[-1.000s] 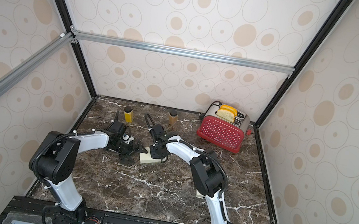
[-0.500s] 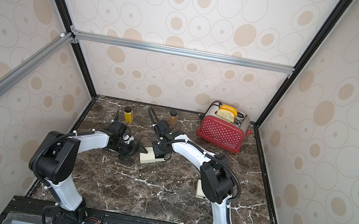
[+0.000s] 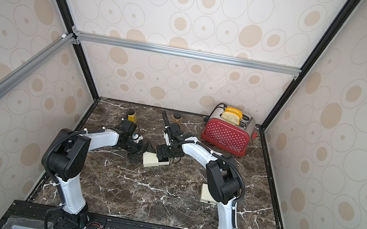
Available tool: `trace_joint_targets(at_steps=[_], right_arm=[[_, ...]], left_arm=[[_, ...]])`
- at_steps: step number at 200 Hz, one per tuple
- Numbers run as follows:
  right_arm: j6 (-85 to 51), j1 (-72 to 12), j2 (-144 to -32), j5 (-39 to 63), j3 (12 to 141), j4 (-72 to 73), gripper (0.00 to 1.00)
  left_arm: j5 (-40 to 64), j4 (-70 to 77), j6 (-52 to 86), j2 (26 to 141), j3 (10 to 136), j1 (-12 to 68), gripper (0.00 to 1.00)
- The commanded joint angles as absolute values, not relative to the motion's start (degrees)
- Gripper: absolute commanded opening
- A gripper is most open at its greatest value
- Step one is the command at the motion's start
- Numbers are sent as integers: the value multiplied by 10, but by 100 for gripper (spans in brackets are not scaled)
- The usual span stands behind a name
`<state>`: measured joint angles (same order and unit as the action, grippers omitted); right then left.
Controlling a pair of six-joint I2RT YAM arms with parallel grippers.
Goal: Place the earrings into the drawer-style jewelry box
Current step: Close the drawer of the jewelry box.
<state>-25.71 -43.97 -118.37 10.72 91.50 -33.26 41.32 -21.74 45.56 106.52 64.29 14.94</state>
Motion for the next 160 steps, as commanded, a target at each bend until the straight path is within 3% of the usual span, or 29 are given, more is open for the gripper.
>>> trace_joint_targets(at_steps=[1, 43, 95, 127, 160], right_arm=[[-263, -439, -1210, 136, 915, -333, 96], [-272, -440, -1212, 155, 914, -321, 86], [-279, -446, -1221, 155, 922, -318, 59], [-290, -451, -1232, 167, 925, -301, 36], [-290, -450, -1230, 152, 925, -288, 26]], left_arm=[[412, -233, 451, 1085, 668, 157, 99], [414, -236, 454, 1098, 687, 163, 99], [416, -240, 456, 1112, 702, 175, 99], [415, -244, 455, 1122, 711, 177, 99], [411, -255, 453, 1137, 737, 180, 99]])
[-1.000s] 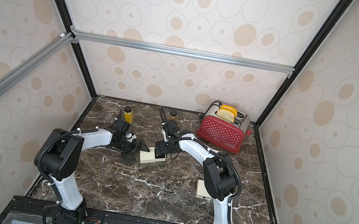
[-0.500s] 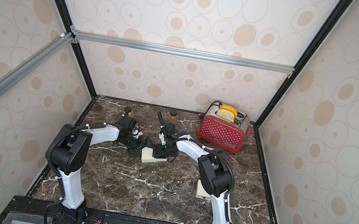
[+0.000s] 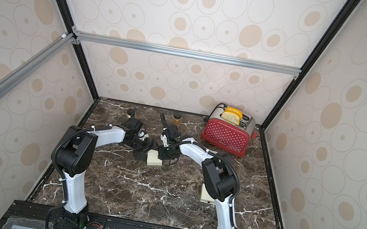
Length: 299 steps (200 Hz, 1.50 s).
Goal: Place the earrings into the drawer-style jewelry box
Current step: Close the drawer of the jewelry box, then move the jewelry box to the center of the board.
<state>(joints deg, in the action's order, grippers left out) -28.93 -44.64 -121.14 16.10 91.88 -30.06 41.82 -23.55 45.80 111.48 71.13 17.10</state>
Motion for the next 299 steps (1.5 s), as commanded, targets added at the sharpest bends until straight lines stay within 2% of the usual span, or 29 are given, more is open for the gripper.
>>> trace_joint_targets(at_steps=[1, 41, 113, 153, 218, 267, 299], right_arm=[[-290, -449, -1230, 150, 925, -288, 26], [-288, -420, -1232, 154, 928, -246, 25], [-263, -341, -1275, 176, 990, -229, 28], [-262, -326, -1286, 180, 997, -223, 33], [-229, -317, -1258, 144, 998, -258, 55], [-189, -312, -1191, 88, 1002, -321, 86], [-186, -317, -1105, 44, 950, -384, 92]], left_arm=[[411, -255, 453, 1138, 739, 180, 99], [406, -275, 458, 1171, 811, 182, 99], [397, -337, 478, 1336, 1072, 195, 99], [377, -381, 451, 1358, 1104, 190, 99], [308, -400, 401, 1292, 1045, 170, 99], [268, -414, 373, 1223, 1013, 169, 99], [255, -378, 374, 1136, 924, 177, 99]])
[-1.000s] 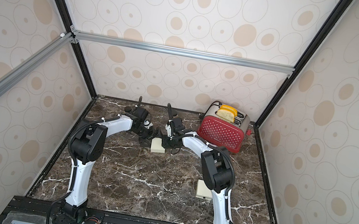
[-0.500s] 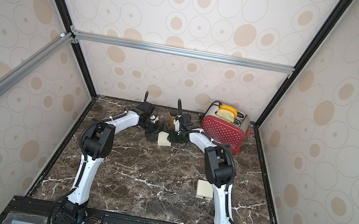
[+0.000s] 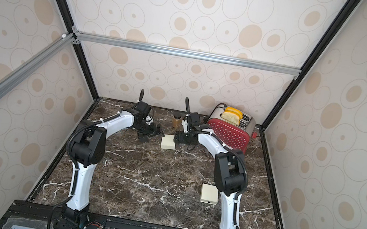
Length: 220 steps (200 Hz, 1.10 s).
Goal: Place the earrings into the drawer-style jewelry box
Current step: Move the jewelry box to the center of the board.
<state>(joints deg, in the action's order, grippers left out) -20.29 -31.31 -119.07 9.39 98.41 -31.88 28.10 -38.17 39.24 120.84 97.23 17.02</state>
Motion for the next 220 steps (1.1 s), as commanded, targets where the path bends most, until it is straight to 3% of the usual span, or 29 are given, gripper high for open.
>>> trace_joint_targets(at_steps=[1, 48, 75, 115, 220], right_arm=[[-186, -317, -1101, 41, 945, -386, 92], [-265, -349, -913, -93, 703, -504, 94], [-352, -373, -858, -134, 620, -572, 95], [-444, -380, -816, -114, 532, -571, 100], [-425, -331, -808, -71, 481, -512, 100]], left_arm=[[254, -378, 374, 1133, 921, 178, 99], [249, -324, 386, 969, 721, 282, 99], [273, -288, 394, 937, 640, 348, 99], [292, -267, 373, 948, 615, 368, 99], [334, -283, 344, 973, 640, 367, 99]])
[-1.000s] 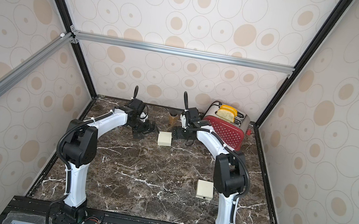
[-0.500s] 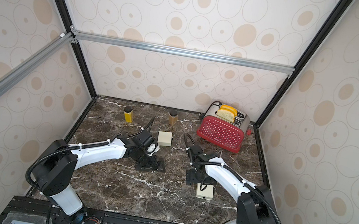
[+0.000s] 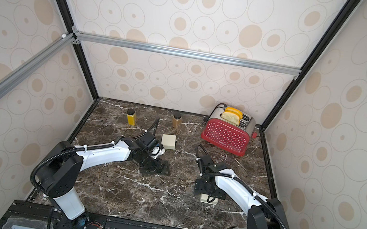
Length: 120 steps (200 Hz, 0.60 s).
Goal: Place the earrings into the drawer-style jewelry box
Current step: Move the jewelry box to the center of the board.
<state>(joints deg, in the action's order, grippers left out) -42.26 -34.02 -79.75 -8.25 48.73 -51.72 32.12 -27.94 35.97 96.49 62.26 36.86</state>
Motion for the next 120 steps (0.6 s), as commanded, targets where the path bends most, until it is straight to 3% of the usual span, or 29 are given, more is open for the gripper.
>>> trace_joint_targets(at_steps=[1, 55, 120], right_arm=[[-425, -330, -809, -71, 481, -511, 100], [-401, -298, -828, -56, 466, -481, 100], [-385, -293, -828, -65, 464, -474, 78]], left_arm=[[334, -283, 344, 973, 640, 367, 99], [335, -285, 343, 978, 647, 368, 99], [335, -286, 347, 992, 652, 368, 99]])
